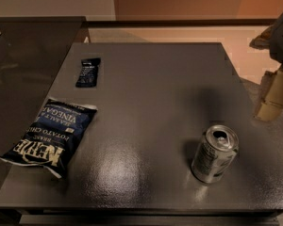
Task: Pick blue chip bag
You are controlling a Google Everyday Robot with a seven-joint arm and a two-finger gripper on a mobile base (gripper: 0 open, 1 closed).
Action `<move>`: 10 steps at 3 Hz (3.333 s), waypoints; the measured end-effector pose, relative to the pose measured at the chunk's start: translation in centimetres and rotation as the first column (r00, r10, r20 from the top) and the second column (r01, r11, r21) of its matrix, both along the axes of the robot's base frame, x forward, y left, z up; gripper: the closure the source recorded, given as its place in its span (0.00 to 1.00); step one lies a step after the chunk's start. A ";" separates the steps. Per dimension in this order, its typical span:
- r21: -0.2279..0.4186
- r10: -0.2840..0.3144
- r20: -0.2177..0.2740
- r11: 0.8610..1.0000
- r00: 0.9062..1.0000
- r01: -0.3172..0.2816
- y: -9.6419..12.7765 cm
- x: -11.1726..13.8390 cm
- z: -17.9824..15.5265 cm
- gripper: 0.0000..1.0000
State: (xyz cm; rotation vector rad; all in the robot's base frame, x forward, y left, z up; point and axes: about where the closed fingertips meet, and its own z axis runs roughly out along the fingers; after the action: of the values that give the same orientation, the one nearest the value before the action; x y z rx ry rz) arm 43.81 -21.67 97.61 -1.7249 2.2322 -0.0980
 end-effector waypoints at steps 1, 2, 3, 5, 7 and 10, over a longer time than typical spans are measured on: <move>0.000 0.000 0.000 1.000 1.000 0.000 0.0 0.0 0.0 0.00; 0.000 0.002 0.001 1.000 1.000 -0.002 0.1 0.1 0.0 0.00; 0.016 0.055 0.026 0.998 0.998 -0.055 3.3 1.8 0.0 0.00; 0.097 0.164 0.014 0.982 0.986 -0.164 11.4 5.7 -0.3 0.00; 0.142 0.327 0.025 0.934 0.945 -0.327 19.9 5.6 -3.3 0.00; 0.010 0.686 0.107 0.723 0.720 -0.690 31.8 2.2 -8.2 0.00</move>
Offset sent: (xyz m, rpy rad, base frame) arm 0.0358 0.0658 -0.0052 0.0294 -0.0372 0.1119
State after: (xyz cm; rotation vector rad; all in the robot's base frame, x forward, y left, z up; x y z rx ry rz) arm 46.04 10.08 89.44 -2.3428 1.3699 0.0492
